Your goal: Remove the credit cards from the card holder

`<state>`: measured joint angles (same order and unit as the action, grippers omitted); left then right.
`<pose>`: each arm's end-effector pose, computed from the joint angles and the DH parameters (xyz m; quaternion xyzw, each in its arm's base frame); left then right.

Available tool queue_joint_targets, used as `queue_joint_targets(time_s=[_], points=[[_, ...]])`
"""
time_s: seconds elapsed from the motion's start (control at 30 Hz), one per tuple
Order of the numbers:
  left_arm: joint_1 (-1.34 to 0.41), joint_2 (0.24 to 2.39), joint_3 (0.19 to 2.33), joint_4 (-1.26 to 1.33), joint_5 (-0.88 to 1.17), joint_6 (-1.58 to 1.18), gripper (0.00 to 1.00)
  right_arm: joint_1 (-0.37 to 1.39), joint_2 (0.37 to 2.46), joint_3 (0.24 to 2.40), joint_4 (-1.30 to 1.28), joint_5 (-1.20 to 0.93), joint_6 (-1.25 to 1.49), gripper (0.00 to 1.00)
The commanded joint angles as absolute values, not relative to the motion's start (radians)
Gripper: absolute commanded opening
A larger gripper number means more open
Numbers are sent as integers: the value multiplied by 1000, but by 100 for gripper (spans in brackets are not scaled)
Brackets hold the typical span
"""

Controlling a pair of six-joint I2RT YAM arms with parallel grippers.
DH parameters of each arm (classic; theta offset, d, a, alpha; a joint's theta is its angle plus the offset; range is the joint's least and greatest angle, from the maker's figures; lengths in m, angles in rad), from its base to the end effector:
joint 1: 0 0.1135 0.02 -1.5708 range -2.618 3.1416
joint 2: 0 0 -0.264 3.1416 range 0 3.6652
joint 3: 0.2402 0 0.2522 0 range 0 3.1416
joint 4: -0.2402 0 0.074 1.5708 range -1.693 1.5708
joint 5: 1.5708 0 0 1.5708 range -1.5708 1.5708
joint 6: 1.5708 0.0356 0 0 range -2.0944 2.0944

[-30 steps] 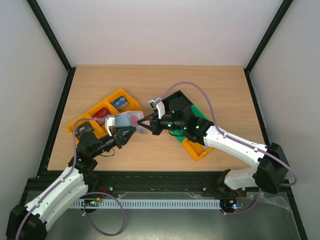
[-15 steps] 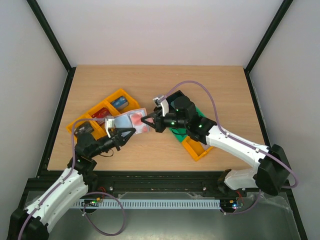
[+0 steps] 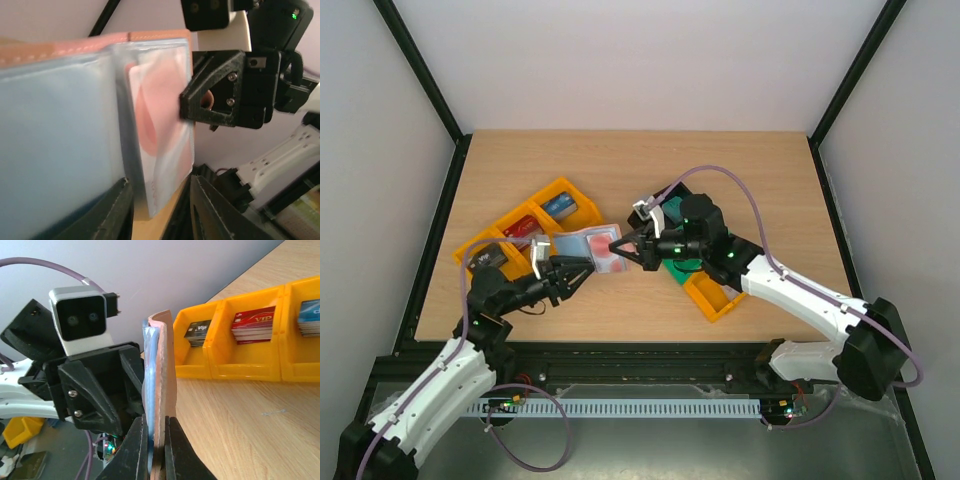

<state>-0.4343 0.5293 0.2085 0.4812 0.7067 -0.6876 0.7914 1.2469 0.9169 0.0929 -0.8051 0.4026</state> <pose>0.1203 -0.0813 0.2426 0.1846 0.6366 -0.5700 0.4856 0.1807 0.2194 0.3180 -0.3774 0.6625 0.5745 0.2976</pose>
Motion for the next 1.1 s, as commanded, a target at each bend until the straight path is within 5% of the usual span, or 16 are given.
queue_joint_targets(time_s=[0.0, 0.2, 0.5, 0.63, 0.7, 0.73, 0.77, 0.83, 0.87, 1.07], points=[[-418, 509, 248, 451, 661, -639, 39, 779, 1197, 916, 54, -781, 343, 1], [-388, 497, 237, 382, 590, -610, 51, 770, 1159, 926, -3, -921, 288, 2], [-385, 499, 204, 484, 736, -605, 96, 770, 1121, 932, -67, -1011, 238, 2], [-385, 500, 199, 527, 808, -612, 99, 770, 1116, 931, -61, -1010, 227, 2], [-384, 500, 196, 539, 828, -614, 90, 770, 1119, 930, -47, -1012, 231, 2], [-385, 500, 196, 542, 829, -614, 78, 769, 1122, 931, -45, -1006, 233, 2], [-386, 498, 196, 549, 832, -614, 57, 770, 1126, 933, -45, -992, 235, 2], [-385, 497, 200, 566, 837, -620, 12, 770, 1133, 935, -53, -955, 237, 22], [-385, 496, 203, 572, 839, -618, 3, 770, 1132, 935, -59, -933, 236, 31], [-383, 476, 231, 544, 795, -531, 2, 769, 1072, 908, -80, -781, 217, 47]])
